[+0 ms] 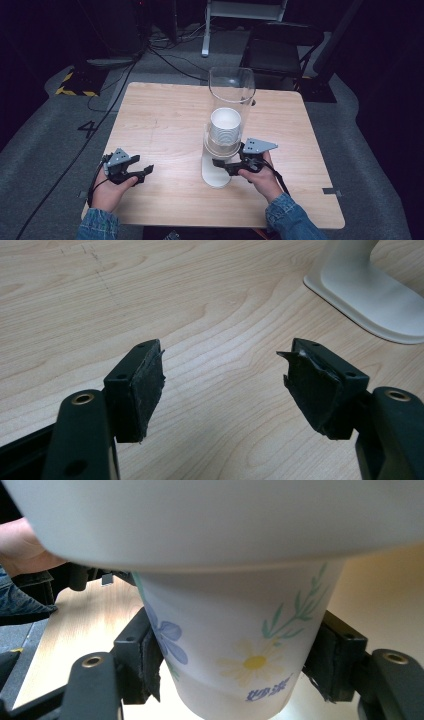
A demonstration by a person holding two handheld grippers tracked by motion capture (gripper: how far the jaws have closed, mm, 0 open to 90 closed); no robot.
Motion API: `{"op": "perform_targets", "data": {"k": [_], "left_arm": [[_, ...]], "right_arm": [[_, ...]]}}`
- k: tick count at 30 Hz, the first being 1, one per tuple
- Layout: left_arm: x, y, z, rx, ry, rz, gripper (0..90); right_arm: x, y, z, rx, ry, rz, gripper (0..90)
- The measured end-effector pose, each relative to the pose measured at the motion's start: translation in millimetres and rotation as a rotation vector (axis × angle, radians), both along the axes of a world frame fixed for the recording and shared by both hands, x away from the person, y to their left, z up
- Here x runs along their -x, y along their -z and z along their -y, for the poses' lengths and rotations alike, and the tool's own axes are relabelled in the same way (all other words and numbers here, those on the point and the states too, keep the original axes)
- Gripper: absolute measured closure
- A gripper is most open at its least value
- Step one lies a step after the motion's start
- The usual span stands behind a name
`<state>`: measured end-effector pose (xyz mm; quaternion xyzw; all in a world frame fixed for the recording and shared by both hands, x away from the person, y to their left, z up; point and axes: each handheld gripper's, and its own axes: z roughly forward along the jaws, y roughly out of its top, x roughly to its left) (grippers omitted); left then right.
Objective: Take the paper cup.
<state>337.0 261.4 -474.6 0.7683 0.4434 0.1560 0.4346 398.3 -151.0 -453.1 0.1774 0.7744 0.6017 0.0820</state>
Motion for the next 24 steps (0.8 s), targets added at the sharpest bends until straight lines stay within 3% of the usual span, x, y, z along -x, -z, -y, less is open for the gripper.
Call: {"op": "perform_targets", "data": {"k": [7,24], "left_arm": [[0.0,0.1,0.1,-0.001,0.001,0.001,31.2],[0.2,-0.6,-1.8,0.001,0.003,0.011,31.2]], "right_arm": [[-1.0,7.4,0.2,-0.050,-0.010,-0.010,33.8],[-0.8,11.5,1.5,-0.031,0.008,0.014,34.3]]}}
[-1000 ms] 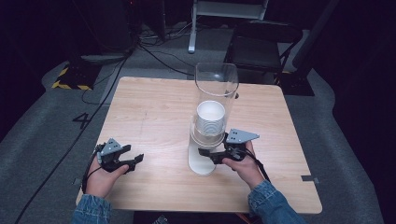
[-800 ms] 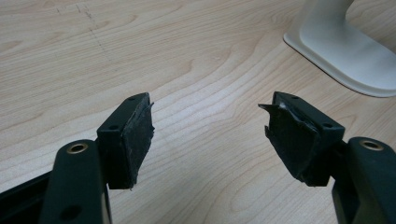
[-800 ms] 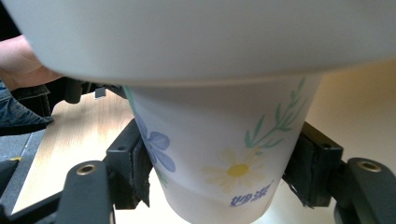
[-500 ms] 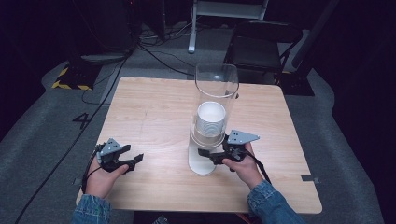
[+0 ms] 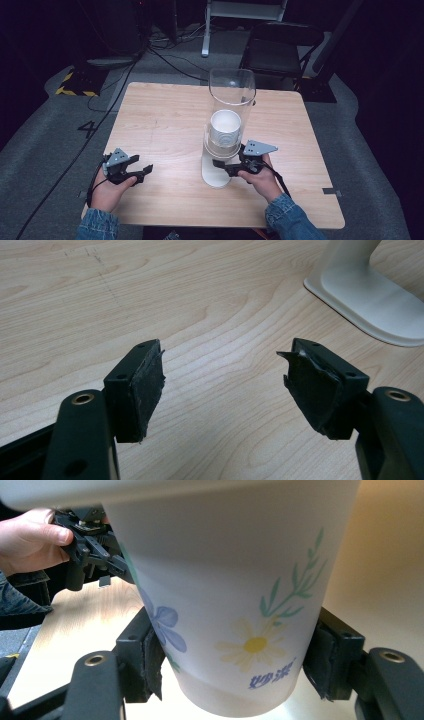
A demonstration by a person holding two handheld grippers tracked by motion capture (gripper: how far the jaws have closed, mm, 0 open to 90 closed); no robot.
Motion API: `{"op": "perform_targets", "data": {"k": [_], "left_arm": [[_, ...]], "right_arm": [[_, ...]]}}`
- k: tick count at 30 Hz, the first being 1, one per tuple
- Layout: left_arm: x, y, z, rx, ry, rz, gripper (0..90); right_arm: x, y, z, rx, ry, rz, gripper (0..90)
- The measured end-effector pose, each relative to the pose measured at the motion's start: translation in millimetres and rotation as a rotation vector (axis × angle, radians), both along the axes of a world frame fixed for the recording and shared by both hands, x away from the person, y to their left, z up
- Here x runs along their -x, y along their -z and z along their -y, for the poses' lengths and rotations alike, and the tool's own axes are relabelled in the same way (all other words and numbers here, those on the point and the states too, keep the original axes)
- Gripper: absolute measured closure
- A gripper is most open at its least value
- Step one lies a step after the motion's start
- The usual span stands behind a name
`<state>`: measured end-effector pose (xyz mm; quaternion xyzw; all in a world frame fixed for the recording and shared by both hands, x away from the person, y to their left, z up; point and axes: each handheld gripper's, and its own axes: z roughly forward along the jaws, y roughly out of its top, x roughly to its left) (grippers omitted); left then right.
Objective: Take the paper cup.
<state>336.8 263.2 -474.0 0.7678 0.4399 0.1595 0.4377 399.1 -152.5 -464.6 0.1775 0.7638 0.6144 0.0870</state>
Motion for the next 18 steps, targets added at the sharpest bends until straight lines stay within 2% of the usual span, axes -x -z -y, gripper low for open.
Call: {"op": "perform_targets", "data": {"k": [7,10,18], "left_arm": [[-0.3,0.4,0.4,-0.001,-0.002,-0.001,31.2],[-0.2,0.5,0.8,0.001,-0.004,-0.003,31.2],[0.0,0.1,-0.2,0.002,-0.002,0.000,31.2]], "right_arm": [[2.1,0.6,0.0,0.006,0.007,-0.019,34.5],[2.5,1.8,0.1,-0.007,0.009,-0.026,34.5],[3.1,3.1,0.9,-0.003,0.007,-0.012,34.4]]}}
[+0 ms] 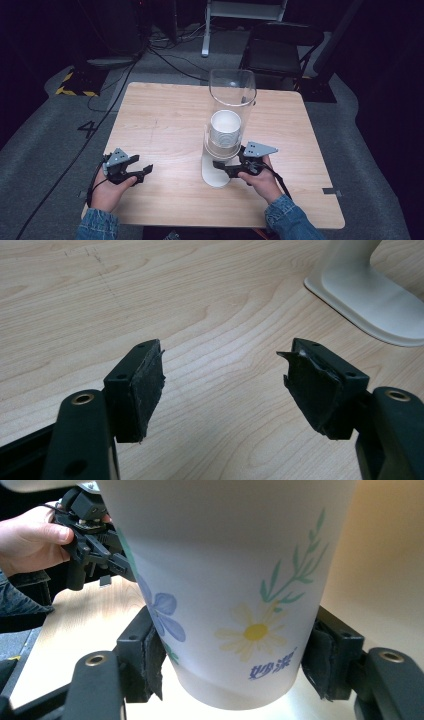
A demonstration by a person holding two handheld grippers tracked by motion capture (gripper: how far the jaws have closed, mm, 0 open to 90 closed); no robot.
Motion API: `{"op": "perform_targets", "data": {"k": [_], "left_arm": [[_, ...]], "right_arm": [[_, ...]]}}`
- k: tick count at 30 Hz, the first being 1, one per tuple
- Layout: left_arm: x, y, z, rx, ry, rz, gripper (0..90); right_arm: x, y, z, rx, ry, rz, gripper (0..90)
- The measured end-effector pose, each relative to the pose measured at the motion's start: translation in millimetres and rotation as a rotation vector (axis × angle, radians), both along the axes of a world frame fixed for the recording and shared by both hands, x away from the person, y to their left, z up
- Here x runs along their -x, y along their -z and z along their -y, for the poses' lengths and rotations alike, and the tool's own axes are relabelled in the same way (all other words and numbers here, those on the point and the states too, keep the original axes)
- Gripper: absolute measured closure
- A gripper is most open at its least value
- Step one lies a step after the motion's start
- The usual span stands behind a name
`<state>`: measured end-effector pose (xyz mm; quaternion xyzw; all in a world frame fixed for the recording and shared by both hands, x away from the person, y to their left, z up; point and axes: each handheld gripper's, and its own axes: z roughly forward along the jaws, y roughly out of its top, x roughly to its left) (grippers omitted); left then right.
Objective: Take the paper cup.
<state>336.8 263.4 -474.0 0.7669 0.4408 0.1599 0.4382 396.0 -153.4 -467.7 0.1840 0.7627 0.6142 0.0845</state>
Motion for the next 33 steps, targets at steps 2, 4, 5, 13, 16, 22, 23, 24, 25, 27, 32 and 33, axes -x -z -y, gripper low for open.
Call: {"op": "perform_targets", "data": {"k": [2,4,5,13,16,22,23,24,25,27,32,33], "left_arm": [[0.0,0.1,-0.1,0.002,-0.003,-0.001,31.2],[-0.2,0.1,-0.4,0.001,-0.003,0.000,31.2],[-0.3,0.1,-0.7,0.000,-0.003,0.001,31.2],[-0.2,0.1,-0.4,0.003,-0.003,0.000,31.2],[0.0,-0.1,-0.8,0.003,-0.005,-0.001,31.2],[-0.1,0.1,-0.3,0.004,-0.003,0.000,31.2],[-0.1,0.1,-0.3,0.004,-0.003,-0.001,31.2],[-0.1,0.1,-0.3,0.003,-0.004,-0.001,31.2],[0.0,0.1,-0.2,0.006,-0.006,-0.002,31.2],[0.0,-0.1,-0.6,0.004,-0.005,-0.001,31.2],[0.0,0.1,-0.5,0.004,-0.005,-0.001,31.2],[-0.1,0.1,-0.6,0.004,-0.004,-0.002,31.2]], "right_arm": [[-0.5,0.1,0.0,-0.003,-0.001,-0.002,34.3],[-0.6,-0.1,0.0,-0.002,0.000,-0.004,34.3],[-0.6,-0.2,0.0,-0.001,-0.001,-0.003,34.3],[-0.1,1.3,0.3,-0.004,0.002,-0.009,34.5],[0.4,1.8,0.5,0.000,0.003,-0.006,34.8],[0.6,3.4,1.0,-0.005,0.003,-0.011,35.1],[0.6,3.8,1.0,-0.005,0.003,-0.011,35.1],[0.6,4.1,1.1,-0.006,0.002,-0.012,35.1],[0.8,4.6,1.1,-0.008,0.003,-0.012,35.2],[0.7,5.7,1.3,-0.009,0.002,-0.015,35.5],[0.8,6.6,1.5,-0.011,0.003,-0.017,35.8],[0.8,6.8,1.6,-0.010,0.002,-0.017,35.9]]}}
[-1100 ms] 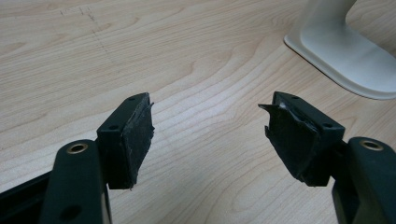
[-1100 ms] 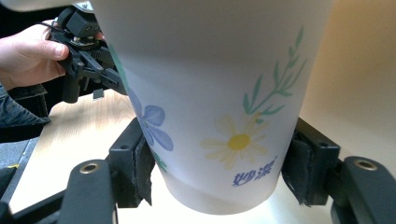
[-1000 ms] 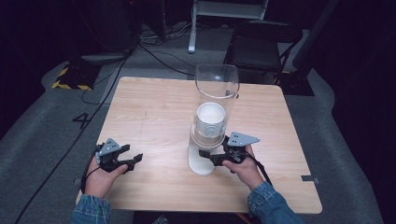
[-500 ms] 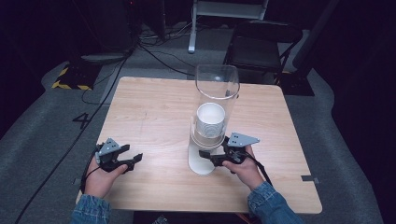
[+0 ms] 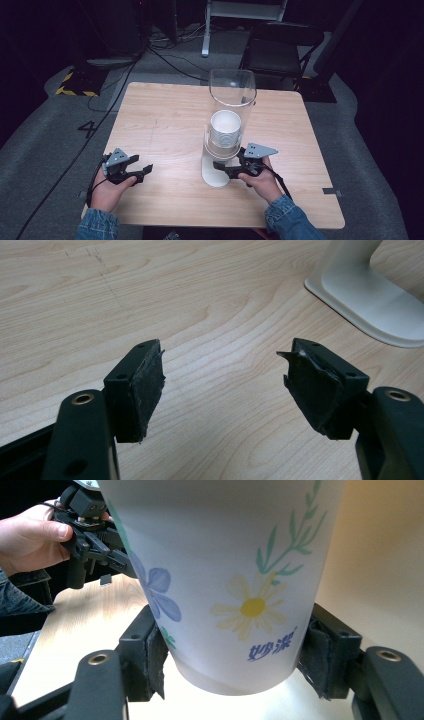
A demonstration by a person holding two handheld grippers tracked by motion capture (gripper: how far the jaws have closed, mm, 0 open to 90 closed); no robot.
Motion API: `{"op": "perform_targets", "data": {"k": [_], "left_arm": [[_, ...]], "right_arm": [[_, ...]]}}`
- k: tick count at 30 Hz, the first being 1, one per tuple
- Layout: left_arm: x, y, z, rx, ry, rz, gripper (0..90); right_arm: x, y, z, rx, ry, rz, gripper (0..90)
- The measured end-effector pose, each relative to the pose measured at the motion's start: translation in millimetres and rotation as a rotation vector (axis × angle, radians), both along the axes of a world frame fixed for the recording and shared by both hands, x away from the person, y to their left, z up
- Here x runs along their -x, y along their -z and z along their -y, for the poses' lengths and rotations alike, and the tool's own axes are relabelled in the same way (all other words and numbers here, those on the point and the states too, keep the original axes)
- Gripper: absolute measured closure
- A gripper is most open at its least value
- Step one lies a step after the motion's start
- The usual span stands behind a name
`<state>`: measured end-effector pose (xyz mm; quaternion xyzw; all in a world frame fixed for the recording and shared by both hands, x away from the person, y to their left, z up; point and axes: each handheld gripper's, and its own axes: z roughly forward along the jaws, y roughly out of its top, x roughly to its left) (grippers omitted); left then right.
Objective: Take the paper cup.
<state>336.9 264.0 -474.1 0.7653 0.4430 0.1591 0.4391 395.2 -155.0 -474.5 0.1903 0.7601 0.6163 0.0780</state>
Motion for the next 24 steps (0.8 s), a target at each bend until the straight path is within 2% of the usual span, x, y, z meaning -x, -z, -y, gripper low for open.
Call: {"op": "perform_targets", "data": {"k": [9,10,11,12,13,14,15,17,20,22,24], "left_arm": [[0.0,0.5,0.3,0.000,-0.002,-0.001,31.2],[-0.2,0.5,0.4,-0.001,-0.001,0.000,31.2],[-0.2,0.5,0.5,0.001,0.000,0.001,31.2],[-0.4,0.1,0.0,-0.003,0.003,0.003,31.2],[-0.4,-0.5,-0.3,0.001,0.002,-0.001,31.2],[-0.4,-0.7,-0.8,0.009,-0.007,0.006,31.2],[-0.8,-0.4,-1.5,0.011,-0.008,0.004,31.3],[-1.3,0.7,-1.8,0.001,-0.005,0.001,31.3],[-2.3,0.5,-1.3,0.007,-0.004,0.003,31.3],[-2.1,0.7,-1.3,0.009,-0.001,0.001,31.3],[-2.2,1.0,-2.0,0.006,-0.005,0.002,31.3]], "right_arm": [[0.8,0.3,0.4,0.021,-0.004,0.004,36.4],[1.1,2.4,-0.8,0.067,-0.006,-0.011,37.9],[0.9,10.5,-4.3,0.248,-0.006,-0.041,38.0],[2.9,26.3,-7.8,0.395,-0.008,-0.055,38.1],[5.8,27.0,-6.7,0.367,-0.007,-0.069,38.0],[4.0,25.6,-5.1,0.282,-0.008,-0.086,38.0],[3.1,22.9,-4.5,0.220,-0.006,-0.070,37.9],[4.0,22.0,-6.1,0.240,-0.019,-0.076,37.6],[5.9,26.2,-5.3,0.308,-0.028,-0.106,37.4],[7.3,23.9,-1.7,0.335,-0.028,-0.104,37.3],[9.4,21.2,4.2,0.341,-0.027,-0.099,37.2]]}}
